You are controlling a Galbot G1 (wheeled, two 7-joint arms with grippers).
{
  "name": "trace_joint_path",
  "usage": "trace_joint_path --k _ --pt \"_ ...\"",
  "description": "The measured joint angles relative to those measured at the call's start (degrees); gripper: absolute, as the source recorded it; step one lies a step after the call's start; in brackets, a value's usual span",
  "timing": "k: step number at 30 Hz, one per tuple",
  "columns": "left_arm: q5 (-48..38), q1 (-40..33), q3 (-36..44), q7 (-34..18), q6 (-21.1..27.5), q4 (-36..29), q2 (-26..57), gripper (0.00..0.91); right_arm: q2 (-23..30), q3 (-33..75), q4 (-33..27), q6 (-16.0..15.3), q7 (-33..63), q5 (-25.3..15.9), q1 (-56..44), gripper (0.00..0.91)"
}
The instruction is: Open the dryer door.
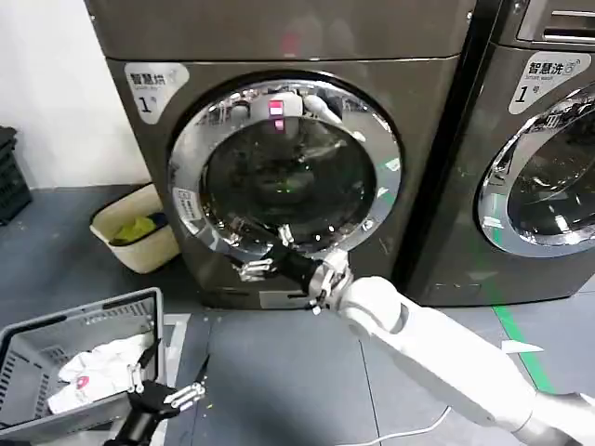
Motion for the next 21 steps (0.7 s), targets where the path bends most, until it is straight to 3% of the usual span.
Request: trace_joint_path --k 21 --pt "0.0 0.1 -0.1 0.1 0.0 -0.3 0.0 0.907 3.9 -3.0 -6.0 0.0 -0.9 1.5 5.2 0.907"
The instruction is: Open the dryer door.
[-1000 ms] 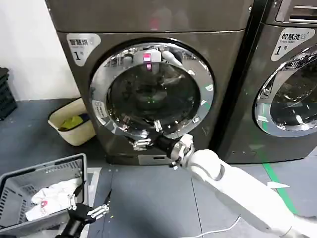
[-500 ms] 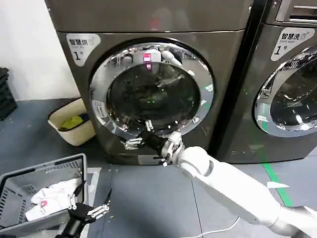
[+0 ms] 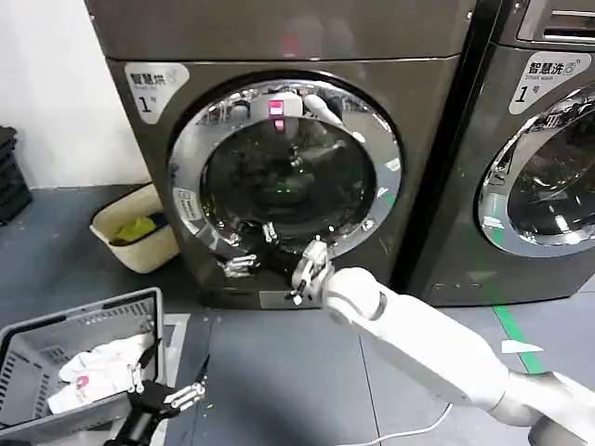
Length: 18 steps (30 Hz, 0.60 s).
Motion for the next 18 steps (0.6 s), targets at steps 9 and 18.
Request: trace_joint_path --k 9,18 --pt "0.0 0.3 -0.1 0.0 -0.1 -0.1 -0.1 0.907 2.0 -1.2 -2.1 0.1 -0.2 0.0 1.6 0.907" --pt "0.1 0.3 -0.1 0.0 -0.1 -0.1 -0.1 0.907 4.7 -2.3 -4.6 0.1 0.4 0.0 3.6 0.907"
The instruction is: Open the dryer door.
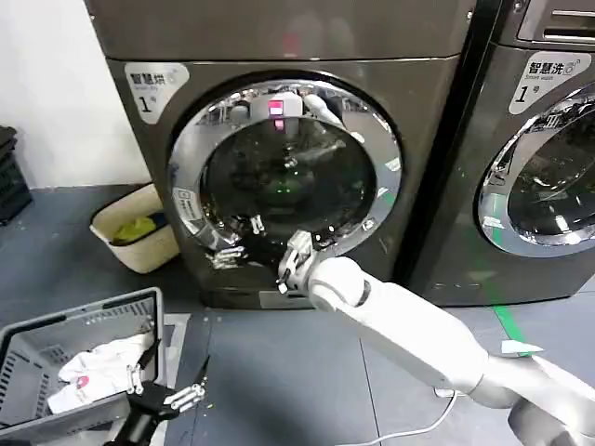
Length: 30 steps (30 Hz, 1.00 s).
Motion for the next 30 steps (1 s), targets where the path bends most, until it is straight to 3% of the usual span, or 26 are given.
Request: trace_joint_path --k 13,30 --pt "0.0 0.0 0.0 0.0 -0.1 0.0 0.0 0.907 4.5 -1.2 -4.4 -0.1 0.0 0.0 2.8 0.907" --pt "0.1 0.2 0.0 0.0 -0.2 0.0 0.0 0.907 6.8 -2.0 -9.7 0.4 -2.8 0.2 4.9 0.907"
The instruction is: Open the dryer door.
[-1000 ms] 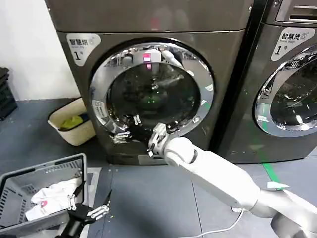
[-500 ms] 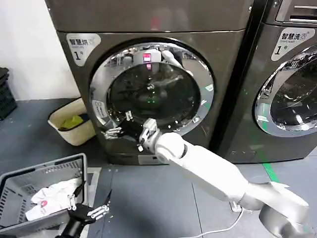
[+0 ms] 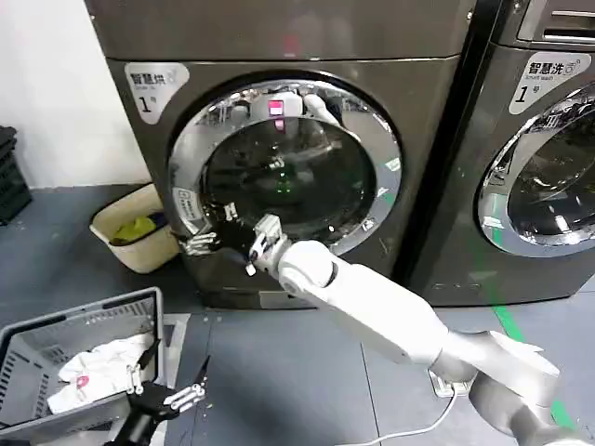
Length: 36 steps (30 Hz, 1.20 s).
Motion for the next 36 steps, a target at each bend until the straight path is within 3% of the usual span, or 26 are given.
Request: trace_joint_path --k 24,36 --pt "0.0 0.1 0.0 0.0 0.0 -0.2 -0.1 0.907 1.9 -1.4 -5.2 0.8 -5.4 0.1 2.4 0.907" --pt "-0.1 0.1 -0.1 0.0 0.0 -0.2 -0.2 0.907 0.4 -2.9 -3.2 0.8 -10.9 1.1 2.9 0.907"
